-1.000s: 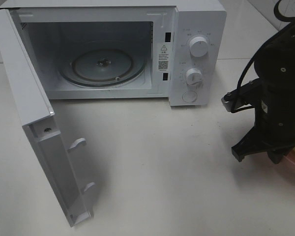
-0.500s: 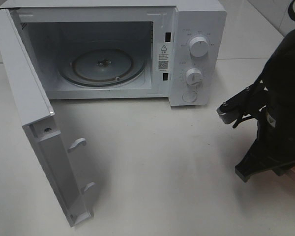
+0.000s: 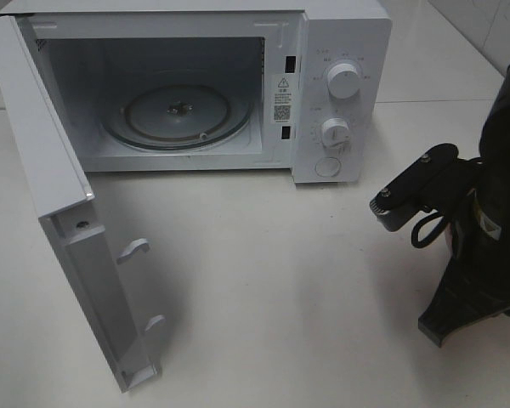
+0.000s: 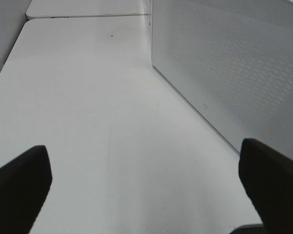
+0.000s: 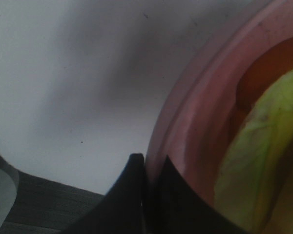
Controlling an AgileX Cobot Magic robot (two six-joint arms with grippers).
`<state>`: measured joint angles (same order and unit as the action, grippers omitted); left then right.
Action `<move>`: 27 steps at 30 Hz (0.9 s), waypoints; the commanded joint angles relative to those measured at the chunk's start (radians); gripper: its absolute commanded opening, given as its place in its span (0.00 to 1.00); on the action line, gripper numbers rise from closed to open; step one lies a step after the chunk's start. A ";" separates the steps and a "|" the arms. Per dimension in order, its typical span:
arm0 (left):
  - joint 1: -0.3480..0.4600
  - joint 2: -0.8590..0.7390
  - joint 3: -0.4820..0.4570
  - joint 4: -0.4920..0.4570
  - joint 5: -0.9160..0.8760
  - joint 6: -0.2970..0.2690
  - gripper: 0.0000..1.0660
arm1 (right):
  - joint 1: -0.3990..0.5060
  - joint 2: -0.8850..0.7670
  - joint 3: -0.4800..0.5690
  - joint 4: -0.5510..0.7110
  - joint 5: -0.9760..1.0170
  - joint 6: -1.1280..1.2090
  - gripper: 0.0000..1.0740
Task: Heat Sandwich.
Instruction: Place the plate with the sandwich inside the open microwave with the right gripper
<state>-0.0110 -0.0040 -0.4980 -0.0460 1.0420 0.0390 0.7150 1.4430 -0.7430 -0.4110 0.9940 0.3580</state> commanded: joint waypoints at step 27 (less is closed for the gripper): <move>-0.001 -0.026 0.004 -0.007 -0.006 -0.003 0.93 | 0.275 -0.039 0.005 -0.018 0.089 0.006 0.00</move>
<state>-0.0110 -0.0040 -0.4980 -0.0460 1.0420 0.0390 0.9690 1.4140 -0.7430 -0.4040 1.0620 0.3650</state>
